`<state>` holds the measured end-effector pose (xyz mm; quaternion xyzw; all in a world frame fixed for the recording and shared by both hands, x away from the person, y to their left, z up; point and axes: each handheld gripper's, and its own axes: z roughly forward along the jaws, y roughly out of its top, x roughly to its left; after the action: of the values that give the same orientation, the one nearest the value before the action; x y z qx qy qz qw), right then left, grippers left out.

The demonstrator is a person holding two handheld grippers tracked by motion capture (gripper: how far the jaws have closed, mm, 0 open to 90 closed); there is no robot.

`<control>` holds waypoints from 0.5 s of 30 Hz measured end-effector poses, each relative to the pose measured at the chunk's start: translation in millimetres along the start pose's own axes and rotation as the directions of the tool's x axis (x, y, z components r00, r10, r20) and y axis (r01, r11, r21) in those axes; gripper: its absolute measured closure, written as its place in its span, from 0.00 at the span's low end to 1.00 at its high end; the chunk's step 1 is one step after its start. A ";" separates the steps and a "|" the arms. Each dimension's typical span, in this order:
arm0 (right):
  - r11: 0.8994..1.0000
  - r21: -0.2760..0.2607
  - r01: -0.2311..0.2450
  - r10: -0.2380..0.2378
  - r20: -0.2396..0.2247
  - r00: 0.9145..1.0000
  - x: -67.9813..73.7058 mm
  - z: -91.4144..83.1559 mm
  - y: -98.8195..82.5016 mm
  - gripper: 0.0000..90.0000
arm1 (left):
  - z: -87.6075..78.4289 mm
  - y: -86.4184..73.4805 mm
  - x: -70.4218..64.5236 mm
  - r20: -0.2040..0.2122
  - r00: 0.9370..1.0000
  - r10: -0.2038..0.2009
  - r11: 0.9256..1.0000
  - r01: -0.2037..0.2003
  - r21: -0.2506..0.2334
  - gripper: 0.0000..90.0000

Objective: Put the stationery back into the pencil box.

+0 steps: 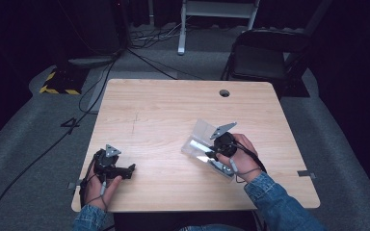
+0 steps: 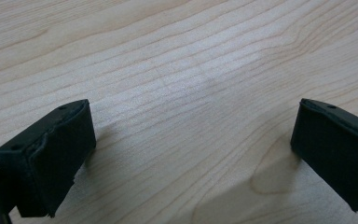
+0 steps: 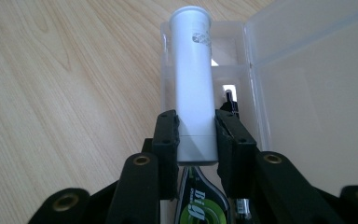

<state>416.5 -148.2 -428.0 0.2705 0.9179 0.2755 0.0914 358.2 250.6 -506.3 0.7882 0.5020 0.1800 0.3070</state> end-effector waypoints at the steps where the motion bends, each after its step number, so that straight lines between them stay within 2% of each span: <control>1: 1.000 0.005 -0.004 0.004 0.002 1.000 -0.6 0.1 -1.4 0.80 | 0.1 0.0 0.0 0.001 1.000 -0.001 1.000 0.001 0.000 0.00; 15: 0.998 0.047 -0.030 0.030 -0.013 0.999 -5.0 7.6 -11.5 0.80 | 0.1 0.0 -0.1 0.001 1.000 -0.001 1.000 0.001 0.000 0.00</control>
<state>417.9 -155.5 -440.6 0.2844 0.9205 0.2573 0.0747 358.2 250.5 -506.4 0.7880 0.5024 0.1796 0.3074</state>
